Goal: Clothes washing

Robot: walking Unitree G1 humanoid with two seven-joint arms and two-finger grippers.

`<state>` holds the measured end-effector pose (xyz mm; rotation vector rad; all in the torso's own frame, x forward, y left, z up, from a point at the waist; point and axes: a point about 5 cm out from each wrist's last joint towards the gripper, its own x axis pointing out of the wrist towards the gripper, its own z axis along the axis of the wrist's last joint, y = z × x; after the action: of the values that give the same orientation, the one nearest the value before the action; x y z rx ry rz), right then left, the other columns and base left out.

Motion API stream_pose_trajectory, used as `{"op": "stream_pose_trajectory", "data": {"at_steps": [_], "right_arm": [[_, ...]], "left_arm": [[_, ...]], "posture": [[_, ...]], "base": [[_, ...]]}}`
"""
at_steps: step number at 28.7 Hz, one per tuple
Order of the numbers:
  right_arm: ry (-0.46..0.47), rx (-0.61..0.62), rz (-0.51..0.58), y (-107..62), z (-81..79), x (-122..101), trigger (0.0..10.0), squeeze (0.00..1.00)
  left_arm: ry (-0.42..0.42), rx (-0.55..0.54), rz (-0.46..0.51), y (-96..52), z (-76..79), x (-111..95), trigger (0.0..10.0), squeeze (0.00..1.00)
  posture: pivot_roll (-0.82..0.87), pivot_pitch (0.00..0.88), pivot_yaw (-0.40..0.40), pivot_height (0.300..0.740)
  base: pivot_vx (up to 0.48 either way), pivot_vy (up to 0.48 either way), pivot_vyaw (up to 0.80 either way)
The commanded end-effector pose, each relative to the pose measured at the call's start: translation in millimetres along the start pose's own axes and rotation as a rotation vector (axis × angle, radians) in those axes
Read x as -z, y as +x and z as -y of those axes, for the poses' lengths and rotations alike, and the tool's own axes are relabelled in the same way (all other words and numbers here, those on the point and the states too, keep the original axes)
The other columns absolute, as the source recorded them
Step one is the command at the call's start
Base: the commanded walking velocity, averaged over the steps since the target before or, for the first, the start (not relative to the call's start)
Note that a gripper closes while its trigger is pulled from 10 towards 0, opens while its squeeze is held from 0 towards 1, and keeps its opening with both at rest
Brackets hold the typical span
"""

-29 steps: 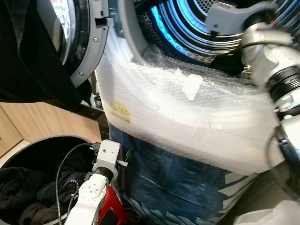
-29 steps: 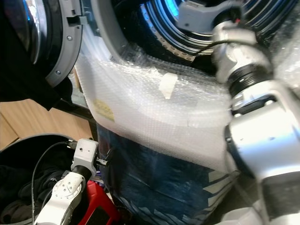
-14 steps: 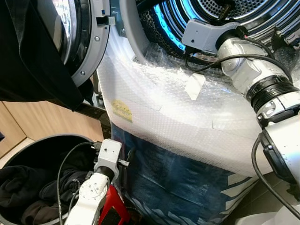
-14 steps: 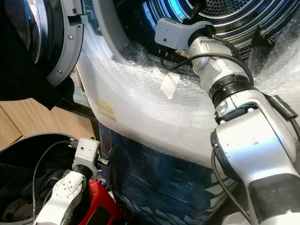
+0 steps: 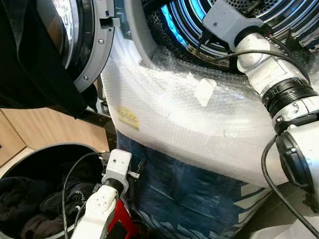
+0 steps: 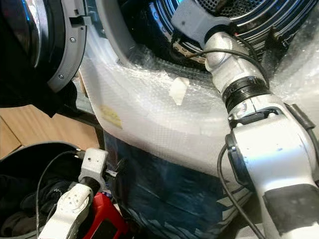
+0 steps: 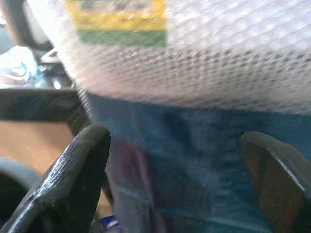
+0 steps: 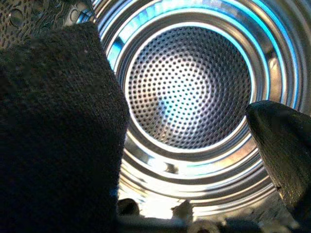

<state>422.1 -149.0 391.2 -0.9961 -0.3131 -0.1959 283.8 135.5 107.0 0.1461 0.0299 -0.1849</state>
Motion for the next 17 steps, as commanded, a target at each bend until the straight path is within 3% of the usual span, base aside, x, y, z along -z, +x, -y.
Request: {"op": "stream_pose_trajectory", "data": {"at_steps": [1, 6, 10, 16, 17], "right_arm": [[0.107, 0.052, 0.003, 2.6, 16.4, -12, 10.0, 0.00], [0.236, 0.070, 0.004, 3.4, 19.0, -24, 10.0, 0.00], [0.230, 0.034, 0.029, 3.0, 10.1, -36, 10.0, 0.00], [0.330, -0.034, 0.032, 0.9, -8.8, -39, 10.0, 0.00], [0.283, -0.017, 0.012, 0.3, -11.8, -33, 10.0, 0.00]], "left_arm": [[0.000, -0.004, -0.002, -4.4, 1.4, -2, 10.0, 0.00], [-0.009, -0.004, -0.011, -12.4, 7.3, 0, 10.0, 0.00], [-0.014, -0.015, -0.017, -17.3, 9.4, 0, 10.0, 0.00], [-0.070, -0.045, -0.008, -20.9, 7.2, -4, 10.0, 0.00], [-0.053, -0.035, -0.019, -22.5, 7.5, -1, 10.0, 0.00]], "posture": [[0.09, 0.023, -0.084, 0.740], [0.10, 0.045, -0.110, 0.740], [0.12, 0.058, -0.130, 0.740], [0.13, 0.075, -0.138, 0.740], [0.13, 0.075, -0.133, 0.740]], "base": [[0.000, 0.000, 0.00], [0.000, 0.000, 0.00], [0.000, 0.000, 0.00], [0.000, 0.000, 0.00], [0.000, 0.000, 0.00]]}}
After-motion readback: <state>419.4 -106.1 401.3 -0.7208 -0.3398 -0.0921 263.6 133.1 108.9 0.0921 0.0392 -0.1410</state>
